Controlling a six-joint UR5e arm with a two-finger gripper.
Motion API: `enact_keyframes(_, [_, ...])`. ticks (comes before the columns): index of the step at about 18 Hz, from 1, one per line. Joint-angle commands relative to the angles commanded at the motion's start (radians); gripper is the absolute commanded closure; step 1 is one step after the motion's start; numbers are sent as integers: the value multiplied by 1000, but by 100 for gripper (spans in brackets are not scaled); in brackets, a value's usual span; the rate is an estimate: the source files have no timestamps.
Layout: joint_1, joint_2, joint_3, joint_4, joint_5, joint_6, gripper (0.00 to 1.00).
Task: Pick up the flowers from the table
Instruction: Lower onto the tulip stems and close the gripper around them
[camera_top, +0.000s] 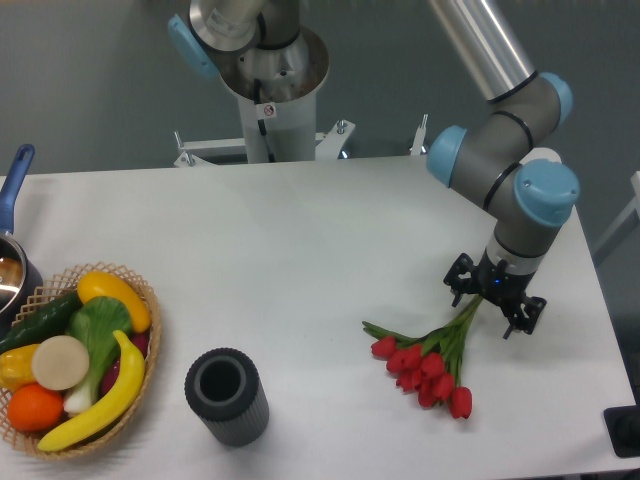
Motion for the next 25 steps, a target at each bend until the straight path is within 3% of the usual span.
enact_keyframes(3, [-2, 6, -32, 2, 30, 3, 0])
enact_keyframes(7, [-2, 5, -29, 2, 41, 2, 1])
enact_keyframes(10, [-2, 5, -26, 3, 43, -3, 25])
enact_keyframes(14, [-6, 5, -17, 2, 43, -8, 42])
enact_keyframes(15, [-5, 5, -15, 2, 41, -6, 42])
enact_keyframes(19, [-5, 5, -9, 0, 41, -9, 60])
enact_keyframes(25, [-5, 8, -9, 0, 43, -12, 69])
